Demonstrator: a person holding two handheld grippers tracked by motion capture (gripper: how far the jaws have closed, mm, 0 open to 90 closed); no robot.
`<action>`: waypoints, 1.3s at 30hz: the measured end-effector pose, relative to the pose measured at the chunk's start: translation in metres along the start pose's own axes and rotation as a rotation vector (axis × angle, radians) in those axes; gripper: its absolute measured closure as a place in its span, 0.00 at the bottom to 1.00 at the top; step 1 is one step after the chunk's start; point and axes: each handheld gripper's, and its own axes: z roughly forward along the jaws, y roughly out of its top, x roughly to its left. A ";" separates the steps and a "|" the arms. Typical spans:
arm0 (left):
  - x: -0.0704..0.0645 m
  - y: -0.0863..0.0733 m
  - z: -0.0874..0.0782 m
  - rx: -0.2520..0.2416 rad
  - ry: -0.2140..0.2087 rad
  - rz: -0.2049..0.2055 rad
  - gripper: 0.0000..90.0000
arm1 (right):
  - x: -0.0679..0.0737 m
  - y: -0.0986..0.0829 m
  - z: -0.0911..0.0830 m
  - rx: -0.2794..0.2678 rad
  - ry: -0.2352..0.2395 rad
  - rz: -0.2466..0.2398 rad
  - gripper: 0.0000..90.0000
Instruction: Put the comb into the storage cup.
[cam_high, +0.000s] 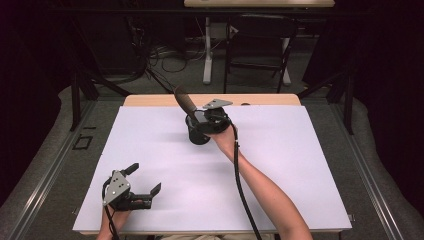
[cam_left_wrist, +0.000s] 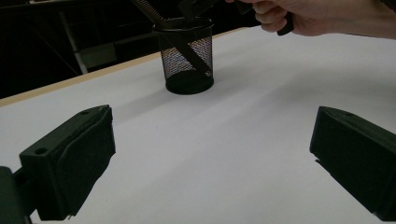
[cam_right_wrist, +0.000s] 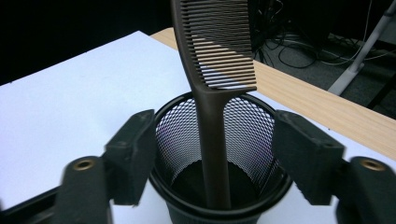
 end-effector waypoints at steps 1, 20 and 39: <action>0.000 0.000 0.000 0.000 -0.001 0.000 0.00 | 0.000 0.001 -0.002 0.003 0.009 0.003 0.30; -0.003 0.001 0.002 0.010 -0.007 0.008 0.00 | -0.009 -0.005 -0.041 0.056 0.109 0.000 0.03; -0.001 0.000 0.002 0.013 -0.003 0.007 0.00 | -0.025 -0.021 -0.089 0.105 0.176 -0.020 0.00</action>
